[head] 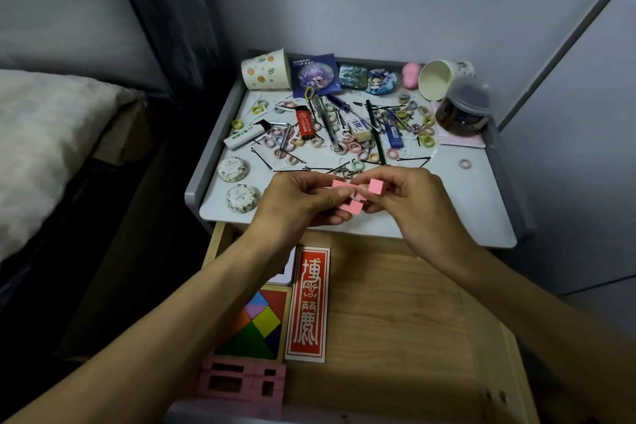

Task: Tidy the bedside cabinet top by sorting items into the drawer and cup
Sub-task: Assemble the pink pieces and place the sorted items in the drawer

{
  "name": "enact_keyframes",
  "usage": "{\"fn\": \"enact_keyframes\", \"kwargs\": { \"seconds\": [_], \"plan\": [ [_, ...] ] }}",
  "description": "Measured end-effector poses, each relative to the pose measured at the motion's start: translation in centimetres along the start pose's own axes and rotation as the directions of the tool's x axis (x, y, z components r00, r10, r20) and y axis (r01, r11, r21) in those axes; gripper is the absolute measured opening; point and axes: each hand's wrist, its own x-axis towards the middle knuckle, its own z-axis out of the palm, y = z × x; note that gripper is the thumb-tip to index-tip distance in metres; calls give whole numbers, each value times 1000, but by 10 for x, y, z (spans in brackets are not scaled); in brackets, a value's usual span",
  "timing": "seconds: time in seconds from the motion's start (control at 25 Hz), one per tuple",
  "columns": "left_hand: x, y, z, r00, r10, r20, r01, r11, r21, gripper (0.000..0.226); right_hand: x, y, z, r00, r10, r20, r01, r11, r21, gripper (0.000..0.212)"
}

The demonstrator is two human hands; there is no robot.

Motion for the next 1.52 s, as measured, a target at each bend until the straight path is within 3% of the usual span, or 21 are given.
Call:
{"fn": "enact_keyframes", "kwargs": {
  "seconds": [0.12,0.48,0.76,1.16,1.28,1.36,1.44,1.52],
  "plan": [
    [-1,-1,1,1000,3,2,-3,1000,-7,16,-4,-3,4,998,-62,6,63,997,-54,17],
    [-1,4,2,999,-24,-47,20,997,-73,23,-5,-5,0,1000,15,21,-17,993,113,21],
    [-4,4,3,994,21,-106,-30,996,-84,25,-9,-6,3,994,-104,-44,98,988,-116,30],
    [-1,5,-2,997,38,-74,-37,999,17,23,-8,-7,1,998,-60,-32,54,985,-165,26],
    [-1,5,-2,995,43,-89,-38,998,56,20,-5,-6,-11,999,51,7,-50,992,-116,16],
    [-1,5,-3,995,41,-93,-33,996,81,20,0,-2,-19,977,211,26,-211,978,-2,15],
    [-1,4,-3,995,31,-90,-22,995,100,21,4,-1,-22,910,381,160,-409,887,215,19],
    [-1,4,-3,996,19,-84,-10,994,107,21,7,-2,-20,851,426,307,-519,770,370,21]
  ]
}}
